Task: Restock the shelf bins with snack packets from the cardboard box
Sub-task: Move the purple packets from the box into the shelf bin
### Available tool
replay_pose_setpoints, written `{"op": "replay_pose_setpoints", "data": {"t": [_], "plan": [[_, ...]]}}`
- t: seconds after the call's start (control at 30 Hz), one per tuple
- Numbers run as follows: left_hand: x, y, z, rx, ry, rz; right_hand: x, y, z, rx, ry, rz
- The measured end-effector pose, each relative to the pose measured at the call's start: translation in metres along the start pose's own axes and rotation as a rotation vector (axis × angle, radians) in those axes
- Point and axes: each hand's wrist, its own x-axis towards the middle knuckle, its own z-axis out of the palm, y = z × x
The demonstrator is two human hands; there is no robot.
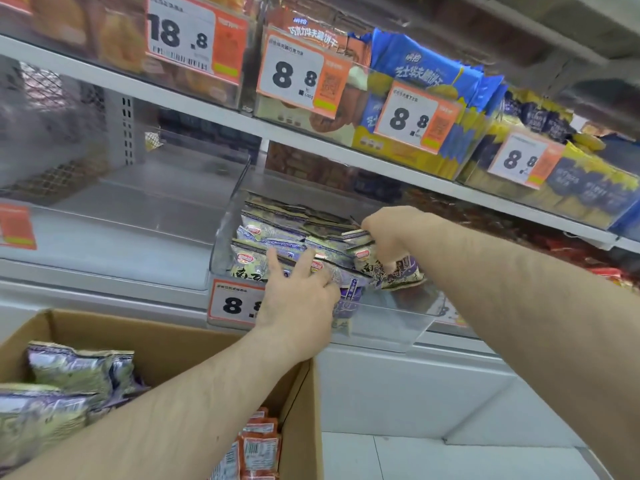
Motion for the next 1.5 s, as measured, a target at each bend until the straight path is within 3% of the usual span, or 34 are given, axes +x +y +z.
{"op": "replay_pose_setpoints", "data": {"t": [0.17, 0.4, 0.53, 0.6, 0.73, 1.13, 1.23, 1.37, 1.43, 1.5], "plan": [[0.001, 0.0, 0.0, -0.003, -0.014, 0.006, 0.014, 0.026, 0.022, 0.257, -0.114, 0.011], [0.001, -0.001, 0.003, 0.004, -0.01, 0.021, 0.032, 0.009, 0.067, 0.019, -0.067, -0.031], [0.0, -0.001, 0.003, 0.002, -0.014, 0.013, 0.028, 0.008, 0.069, -0.211, 0.122, 0.017], [0.0, -0.001, 0.003, 0.002, -0.01, 0.013, 0.024, 0.008, 0.063, -0.155, 0.193, 0.074], [0.001, -0.001, 0.002, -0.012, -0.01, 0.01, 0.02, 0.01, 0.067, 0.042, 0.186, 0.096], [-0.001, -0.003, -0.006, 0.011, -0.05, 0.055, 0.009, 0.0, 0.067, 0.191, 0.137, 0.164], [-0.011, -0.014, -0.007, -0.251, 0.129, 0.086, -0.014, -0.008, 0.049, 0.319, 0.328, 0.227], [-0.067, -0.046, 0.002, -0.516, 0.547, 0.07, -0.059, -0.059, 0.038, 0.535, 0.978, 0.033], [-0.111, -0.065, 0.016, -0.609, 0.508, -0.109, -0.08, -0.1, 0.045, 0.626, 1.156, -0.137], [-0.155, -0.085, 0.034, -0.718, 0.367, -0.331, -0.094, -0.146, 0.06, 0.717, 1.095, -0.257]]}}
